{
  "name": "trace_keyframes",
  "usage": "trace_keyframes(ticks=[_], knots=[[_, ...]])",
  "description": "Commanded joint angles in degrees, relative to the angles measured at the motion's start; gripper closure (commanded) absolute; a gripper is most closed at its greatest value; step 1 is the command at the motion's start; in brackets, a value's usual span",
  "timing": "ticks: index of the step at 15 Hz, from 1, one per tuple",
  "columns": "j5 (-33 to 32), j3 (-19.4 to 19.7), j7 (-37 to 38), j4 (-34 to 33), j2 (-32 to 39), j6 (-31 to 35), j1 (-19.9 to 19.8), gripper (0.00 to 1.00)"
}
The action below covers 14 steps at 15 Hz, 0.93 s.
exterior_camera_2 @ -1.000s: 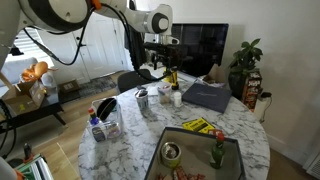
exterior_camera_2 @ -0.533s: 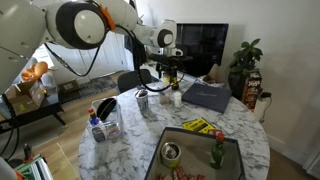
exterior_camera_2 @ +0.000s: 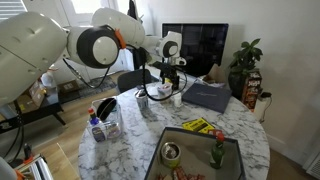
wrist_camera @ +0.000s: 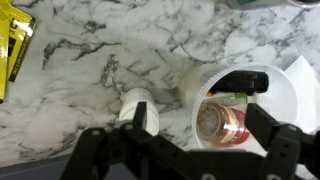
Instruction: Put the plastic cup inside the box
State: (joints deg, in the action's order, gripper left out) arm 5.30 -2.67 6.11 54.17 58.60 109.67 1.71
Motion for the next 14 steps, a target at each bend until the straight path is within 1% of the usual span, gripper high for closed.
trace_keyframes(ticks=[1, 3, 4, 6, 7, 8, 9, 11, 12, 13, 14], knots=[[0.2, 0.2, 0.0, -0.6, 0.2, -0.4, 0.1, 0.00], [0.2, 0.4, 0.9, -2.0, 2.0, 0.8, 0.5, 0.00], [0.5, 0.2, 1.1, -2.4, 2.7, 0.9, 0.5, 0.04], [0.9, -0.1, 1.6, -2.7, 3.5, 0.0, 0.5, 0.29], [1.0, -0.1, 1.9, -2.7, 3.8, -0.3, 0.5, 0.29], [1.0, -0.1, 2.1, -2.9, 4.3, -0.7, 0.5, 0.36], [1.0, -0.1, 2.4, -2.9, 4.5, -0.7, 0.6, 0.46], [0.9, 0.0, 3.0, -2.7, 4.7, -0.3, 0.7, 0.60], [0.8, 0.1, 3.1, -2.5, 4.6, 0.1, 0.9, 0.69], [0.6, 0.2, 3.3, -2.3, 4.4, 0.5, 1.0, 0.76], [0.5, 0.2, 3.3, -2.1, 4.1, 1.1, 1.2, 0.84]])
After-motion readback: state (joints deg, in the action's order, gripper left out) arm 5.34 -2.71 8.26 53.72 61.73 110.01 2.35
